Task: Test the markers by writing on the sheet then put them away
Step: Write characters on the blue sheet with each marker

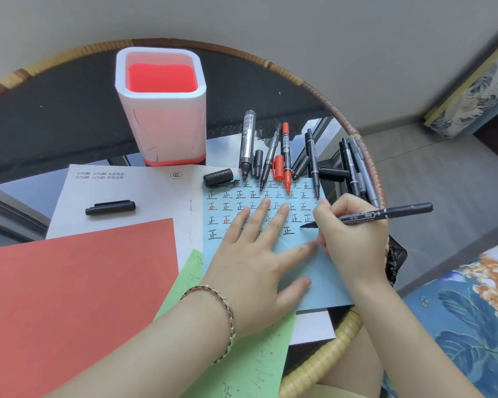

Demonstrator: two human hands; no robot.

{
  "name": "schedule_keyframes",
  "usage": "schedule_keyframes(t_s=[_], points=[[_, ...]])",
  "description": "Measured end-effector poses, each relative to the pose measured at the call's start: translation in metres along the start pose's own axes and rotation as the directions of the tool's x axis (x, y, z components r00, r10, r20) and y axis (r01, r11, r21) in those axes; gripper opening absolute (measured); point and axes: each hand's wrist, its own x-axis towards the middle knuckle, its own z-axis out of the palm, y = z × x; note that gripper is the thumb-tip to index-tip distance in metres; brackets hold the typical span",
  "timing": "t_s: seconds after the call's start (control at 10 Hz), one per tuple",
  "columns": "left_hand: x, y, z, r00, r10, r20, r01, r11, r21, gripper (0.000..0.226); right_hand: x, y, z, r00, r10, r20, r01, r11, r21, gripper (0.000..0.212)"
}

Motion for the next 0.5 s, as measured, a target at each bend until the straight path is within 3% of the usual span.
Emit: schedule_keyframes(t_s=[0.5], points=[[-0.0005,-0.0004,-0.0012,1.000,-0.006,-0.001,0.006,1.000,-0.017,0.046,0.0008,0.0013,0.0017,1.000,0.014,-0.019,-0.014,1.000,0.007,0.034]])
